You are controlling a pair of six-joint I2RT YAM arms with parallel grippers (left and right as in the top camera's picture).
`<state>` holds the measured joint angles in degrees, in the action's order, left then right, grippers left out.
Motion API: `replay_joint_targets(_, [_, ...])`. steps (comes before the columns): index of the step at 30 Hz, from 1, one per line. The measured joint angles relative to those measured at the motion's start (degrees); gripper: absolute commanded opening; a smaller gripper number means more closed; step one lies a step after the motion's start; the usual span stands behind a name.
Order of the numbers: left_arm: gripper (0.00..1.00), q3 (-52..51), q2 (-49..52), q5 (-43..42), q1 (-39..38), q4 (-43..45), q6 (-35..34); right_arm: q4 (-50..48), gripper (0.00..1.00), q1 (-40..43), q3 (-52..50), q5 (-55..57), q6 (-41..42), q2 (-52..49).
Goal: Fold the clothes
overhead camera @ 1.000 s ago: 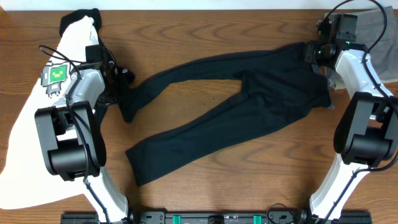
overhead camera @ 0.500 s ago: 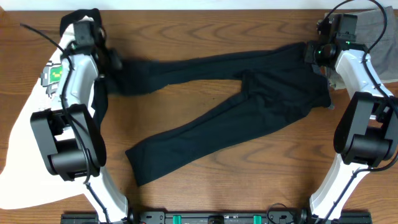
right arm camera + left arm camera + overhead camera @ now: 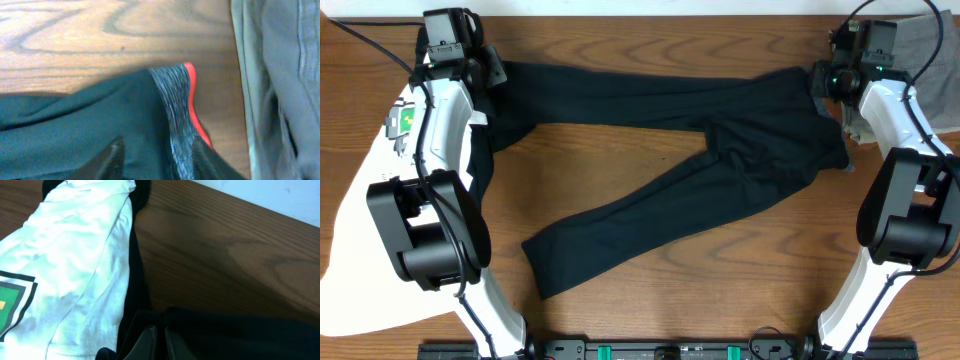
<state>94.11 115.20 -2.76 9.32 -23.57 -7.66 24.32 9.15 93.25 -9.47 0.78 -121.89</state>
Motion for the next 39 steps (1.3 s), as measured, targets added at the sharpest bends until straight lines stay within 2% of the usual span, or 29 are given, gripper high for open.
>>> replay_joint_targets(3, [0.06, 0.0, 0.0, 0.0, 0.0, 0.0, 0.0, -1.9, 0.53, 0.3, 0.0, -0.7, -1.8, 0.0])
replay_joint_targets(13, [0.06, 0.0, 0.0, 0.0, 0.0, -0.3, 0.0, -11.4, 0.58, 5.2, 0.1, -7.7, -3.4, -5.6])
replay_joint_targets(18, [0.06, 0.0, 0.0, 0.2, 0.0, -1.0, 0.0, -14.4, 0.59, 5.9, 0.1, -12.3, -3.5, -10.7])
replay_joint_targets(25, [0.06, 0.0, 0.0, 0.2, 0.0, -1.8, 0.0, -17.5, 0.58, 3.8, 0.1, -14.4, -3.4, -12.7])
replay_joint_targets(29, [0.06, 0.0, 0.0, 0.2, 0.0, -1.9, 0.0, -18.3, 0.44, 2.3, 0.1, -14.1, -3.3, -13.1])
replay_joint_targets(33, [0.06, 0.0, 0.0, 0.2, 0.0, -1.9, 0.0, -18.9, 0.15, 1.4, 0.1, -13.7, -2.9, -13.2])
replay_joint_targets(35, [0.06, 0.0, 0.0, 0.2, 0.0, -1.9, 0.0, -19.1, 0.08, 1.2, 0.1, -13.3, -2.6, -13.2])
replay_joint_targets(39, [0.06, 0.0, 0.0, 0.2, 0.0, -1.9, 0.0, -19.5, 0.03, 0.9, 0.1, -12.4, -1.2, -13.2])
